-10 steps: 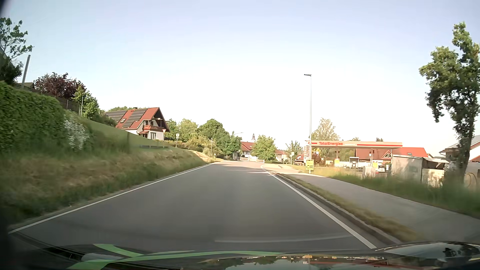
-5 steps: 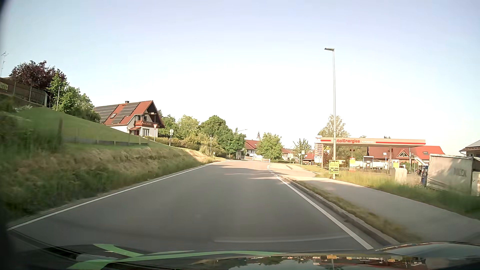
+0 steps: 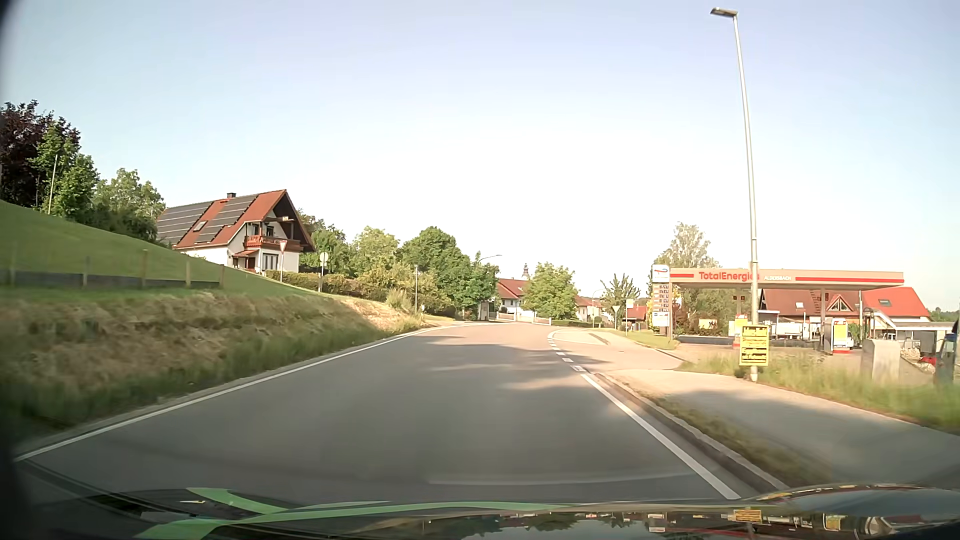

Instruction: Follow the waypoints while adhering to traffic rules and regulations

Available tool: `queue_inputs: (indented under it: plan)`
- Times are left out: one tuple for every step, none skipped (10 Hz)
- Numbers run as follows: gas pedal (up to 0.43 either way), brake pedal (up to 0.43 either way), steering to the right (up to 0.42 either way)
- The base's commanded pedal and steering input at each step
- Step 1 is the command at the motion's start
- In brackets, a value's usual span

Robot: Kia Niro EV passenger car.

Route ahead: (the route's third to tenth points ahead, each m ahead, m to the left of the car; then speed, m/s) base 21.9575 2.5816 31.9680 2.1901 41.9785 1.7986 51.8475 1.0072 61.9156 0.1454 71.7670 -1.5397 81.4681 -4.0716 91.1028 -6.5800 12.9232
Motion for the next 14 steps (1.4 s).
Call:
queue_inputs:
  plan:
    - [0.039,0.0,-0.008]
    - [0.039,0.0,-0.008]
    - [0.039,0.0,-0.008]
    - [0.039,0.0,-0.007]
    - [0.039,0.0,-0.006]
    - [0.039,0.0,-0.005]
    - [0.039,0.0,-0.003]
    - [0.039,0.0,-0.003]
    - [0.039,0.0,-0.001]
    - [0.039,0.0,0.001]
    - [0.039,0.0,0.003]
    - [0.039,0.0,0.003]
    - [0.039,0.0,0.004]
    - [0.047,0.0,0.006]
